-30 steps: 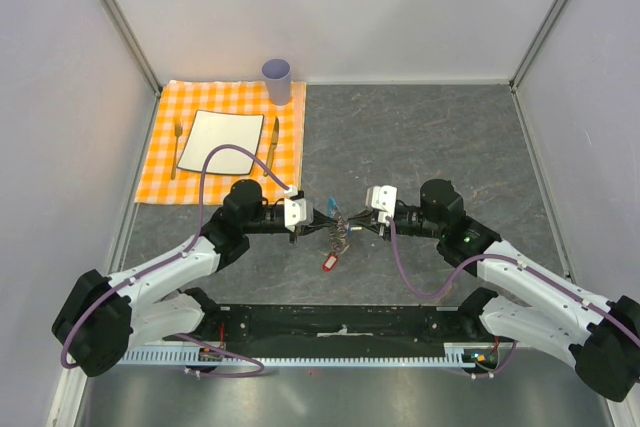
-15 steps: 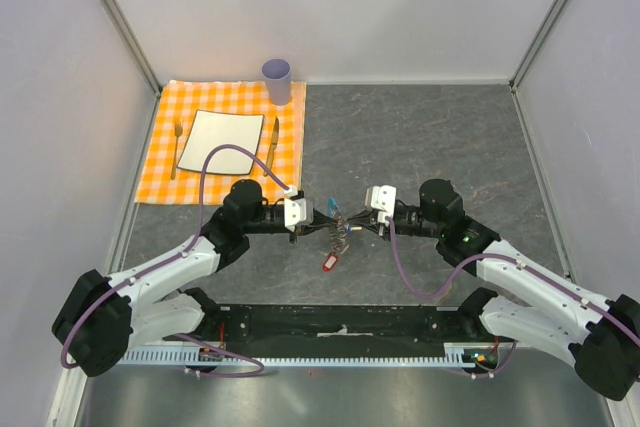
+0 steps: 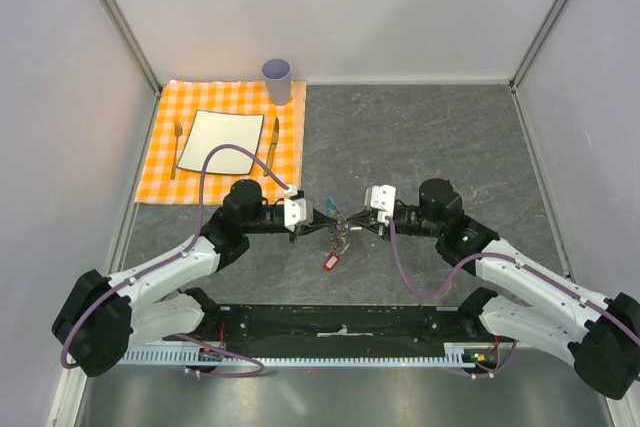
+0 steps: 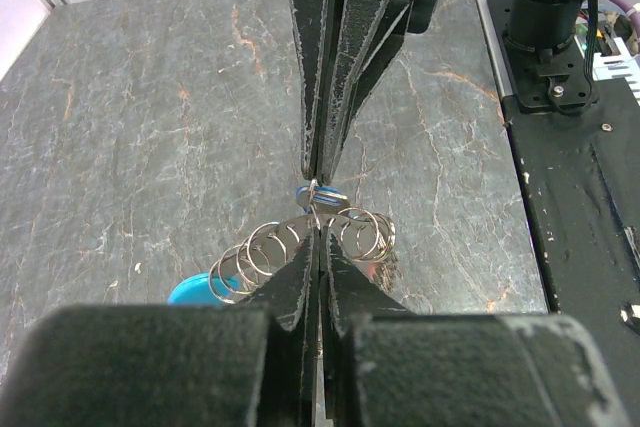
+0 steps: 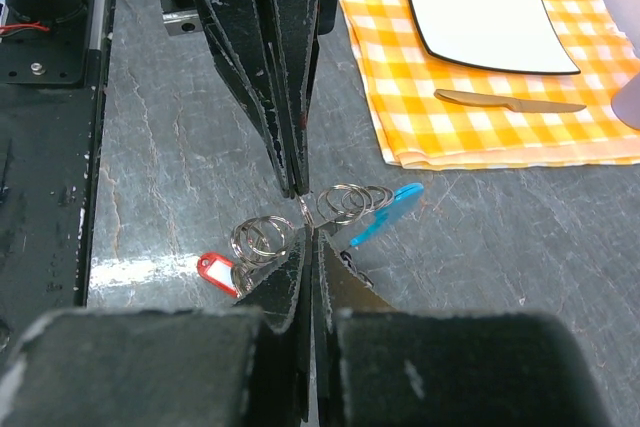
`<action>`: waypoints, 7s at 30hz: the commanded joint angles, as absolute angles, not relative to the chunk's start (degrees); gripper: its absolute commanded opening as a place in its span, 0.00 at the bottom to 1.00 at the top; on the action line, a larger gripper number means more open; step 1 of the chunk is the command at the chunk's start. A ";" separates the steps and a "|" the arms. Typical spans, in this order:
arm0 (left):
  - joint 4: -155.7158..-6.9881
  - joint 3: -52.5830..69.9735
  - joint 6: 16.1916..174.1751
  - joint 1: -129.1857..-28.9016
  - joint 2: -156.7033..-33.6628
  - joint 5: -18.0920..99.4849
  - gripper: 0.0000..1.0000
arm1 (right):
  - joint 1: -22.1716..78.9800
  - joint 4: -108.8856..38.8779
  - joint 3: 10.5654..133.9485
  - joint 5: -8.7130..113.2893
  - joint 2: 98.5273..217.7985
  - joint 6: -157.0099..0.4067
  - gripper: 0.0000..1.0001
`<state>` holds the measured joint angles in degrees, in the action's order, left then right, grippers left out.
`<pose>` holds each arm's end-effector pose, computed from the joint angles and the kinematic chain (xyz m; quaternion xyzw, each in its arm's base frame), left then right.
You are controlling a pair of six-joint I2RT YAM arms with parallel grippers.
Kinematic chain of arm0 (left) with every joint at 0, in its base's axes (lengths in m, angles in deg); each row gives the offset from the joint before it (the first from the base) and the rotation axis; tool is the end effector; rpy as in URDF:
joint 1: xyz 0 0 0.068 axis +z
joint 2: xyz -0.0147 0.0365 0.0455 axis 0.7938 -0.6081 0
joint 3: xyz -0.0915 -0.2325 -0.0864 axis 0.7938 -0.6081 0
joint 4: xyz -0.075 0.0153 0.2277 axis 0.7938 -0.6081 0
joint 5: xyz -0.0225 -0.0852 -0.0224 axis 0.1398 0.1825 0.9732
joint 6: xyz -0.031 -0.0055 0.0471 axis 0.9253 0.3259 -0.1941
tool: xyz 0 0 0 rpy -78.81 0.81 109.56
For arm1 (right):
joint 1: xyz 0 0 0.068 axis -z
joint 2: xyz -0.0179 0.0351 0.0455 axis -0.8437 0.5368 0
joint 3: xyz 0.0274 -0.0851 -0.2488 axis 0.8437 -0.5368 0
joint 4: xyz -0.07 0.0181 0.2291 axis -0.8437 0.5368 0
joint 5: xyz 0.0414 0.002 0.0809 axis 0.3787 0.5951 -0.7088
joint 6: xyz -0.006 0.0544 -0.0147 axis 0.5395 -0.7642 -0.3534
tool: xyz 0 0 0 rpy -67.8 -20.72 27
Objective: Put the keys on the keyring
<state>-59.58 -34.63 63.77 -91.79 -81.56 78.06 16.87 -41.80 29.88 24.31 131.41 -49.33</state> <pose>0.1516 -0.1604 0.2519 0.5647 0.4861 -0.3916 0.5400 0.1388 0.1497 0.2696 -0.5525 0.5469 0.3326 0.5339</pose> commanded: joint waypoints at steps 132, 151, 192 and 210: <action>-60.08 -32.89 60.93 -91.39 -79.54 82.80 0.02 | 16.14 -30.85 40.66 15.54 138.17 -40.20 0.00; -59.46 -33.50 61.54 -91.39 -78.75 82.88 0.02 | 15.78 -32.51 40.31 19.76 135.36 -41.86 0.00; -55.42 -52.05 93.63 -91.83 -72.67 57.13 0.02 | 15.78 -43.77 30.28 30.57 129.82 -56.90 0.00; -63.37 -41.85 100.21 -92.18 -91.42 45.54 0.02 | 15.78 -42.72 30.11 31.98 130.60 -56.02 0.00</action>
